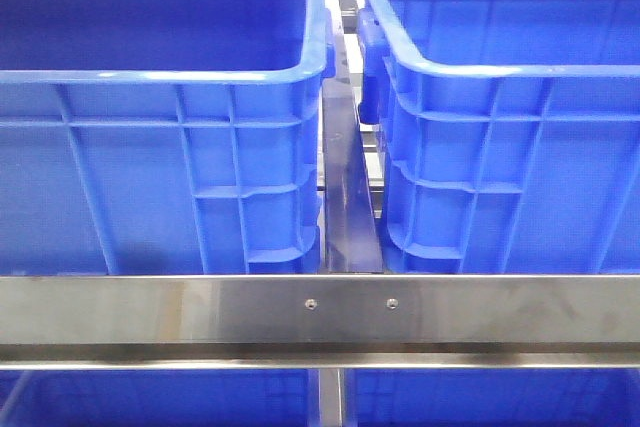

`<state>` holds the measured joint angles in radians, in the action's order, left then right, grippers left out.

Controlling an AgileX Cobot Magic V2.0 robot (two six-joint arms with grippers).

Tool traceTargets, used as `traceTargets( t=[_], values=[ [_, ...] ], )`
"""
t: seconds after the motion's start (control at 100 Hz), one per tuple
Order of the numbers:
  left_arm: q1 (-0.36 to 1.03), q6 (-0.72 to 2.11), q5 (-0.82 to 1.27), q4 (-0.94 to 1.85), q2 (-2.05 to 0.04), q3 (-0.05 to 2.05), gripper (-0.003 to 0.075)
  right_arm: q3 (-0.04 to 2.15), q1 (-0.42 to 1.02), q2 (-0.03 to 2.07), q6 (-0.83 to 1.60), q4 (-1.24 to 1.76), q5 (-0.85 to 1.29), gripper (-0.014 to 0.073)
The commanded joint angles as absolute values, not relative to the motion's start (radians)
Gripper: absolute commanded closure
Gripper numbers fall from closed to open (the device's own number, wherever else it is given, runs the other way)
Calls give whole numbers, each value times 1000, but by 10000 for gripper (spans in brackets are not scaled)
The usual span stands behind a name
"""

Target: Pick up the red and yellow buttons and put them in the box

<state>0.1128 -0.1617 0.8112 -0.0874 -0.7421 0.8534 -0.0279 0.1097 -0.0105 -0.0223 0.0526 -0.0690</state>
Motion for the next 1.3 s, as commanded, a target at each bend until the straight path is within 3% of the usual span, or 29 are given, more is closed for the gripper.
traceTargets(
  t=[0.0,0.1,0.15,0.27,0.37,0.72,1.01,1.29],
  values=[
    [110,-168,761,-82,-747,891,736,-8,112,-31,-20,44,-150,661],
    [110,-168,767,-82,-747,891,661,-8,112,-31,-20,44,-150,661],
    [110,-168,771,-82,-747,891,580,-8,112,-31,-20,44,-150,661],
    [110,-168,777,-88,-747,891,294,-8,112,-31,-20,44,-150,661],
    [110,-168,765,-88,-747,891,174,-8,112,-31,-20,44,-150,661],
    [112,-45,730,35,-808,932,173,-8,112,-31,-20,44,-150,661],
    [114,119,728,204,-1091,1066,173,-8,112,-31,-20,44,-150,661],
    [212,148,724,199,-1375,1248,173,-8,112,-31,-20,44,-150,661]
  ],
)
